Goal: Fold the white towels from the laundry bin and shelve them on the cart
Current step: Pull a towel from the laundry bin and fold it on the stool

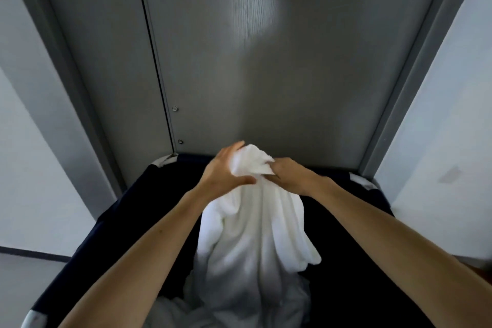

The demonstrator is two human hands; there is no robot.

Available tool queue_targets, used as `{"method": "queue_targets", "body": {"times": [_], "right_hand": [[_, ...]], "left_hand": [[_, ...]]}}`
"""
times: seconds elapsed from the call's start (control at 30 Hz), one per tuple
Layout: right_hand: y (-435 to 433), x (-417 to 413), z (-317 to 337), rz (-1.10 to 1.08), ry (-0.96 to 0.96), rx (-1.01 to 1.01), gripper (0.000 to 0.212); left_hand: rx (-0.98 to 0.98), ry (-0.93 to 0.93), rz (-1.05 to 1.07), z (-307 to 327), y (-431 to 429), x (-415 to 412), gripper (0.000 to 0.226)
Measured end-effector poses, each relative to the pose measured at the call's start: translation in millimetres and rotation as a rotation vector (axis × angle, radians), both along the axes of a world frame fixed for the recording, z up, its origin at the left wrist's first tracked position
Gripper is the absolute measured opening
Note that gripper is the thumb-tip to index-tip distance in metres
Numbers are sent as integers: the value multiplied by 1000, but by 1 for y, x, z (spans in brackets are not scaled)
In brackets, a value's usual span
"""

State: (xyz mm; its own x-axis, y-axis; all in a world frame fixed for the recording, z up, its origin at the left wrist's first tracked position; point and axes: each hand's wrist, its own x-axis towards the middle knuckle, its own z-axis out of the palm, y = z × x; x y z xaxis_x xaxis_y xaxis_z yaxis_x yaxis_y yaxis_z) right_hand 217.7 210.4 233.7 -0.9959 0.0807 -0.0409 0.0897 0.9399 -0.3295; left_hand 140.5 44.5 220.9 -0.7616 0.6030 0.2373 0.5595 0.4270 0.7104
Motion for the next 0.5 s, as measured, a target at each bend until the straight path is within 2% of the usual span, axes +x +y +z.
{"method": "queue_targets", "body": {"times": [0.1, 0.13, 0.2, 0.27, 0.3, 0.43, 0.5], "right_hand": [[-13, -5, 12, 142, -46, 31, 38], [-13, -4, 15, 151, -31, -4, 36], [-11, 0, 15, 160, 7, 15, 37], [-7, 4, 8, 152, 59, 71, 38], [-5, 6, 4, 134, 106, 33, 38], [3, 14, -8, 35, 253, -245, 28], [10, 19, -17, -28, 159, -270, 33]], "left_hand": [[-125, 82, -146, 1, 14, 4, 96], [-140, 62, -165, 0, 16, 4, 89], [-106, -33, -159, -6, 16, -1, 58], [-28, -113, -148, -11, 17, -3, 27], [17, -129, -142, -13, 18, -2, 18], [227, -44, -54, -8, 20, 5, 7], [343, -47, 58, -2, 20, 3, 13]]}}
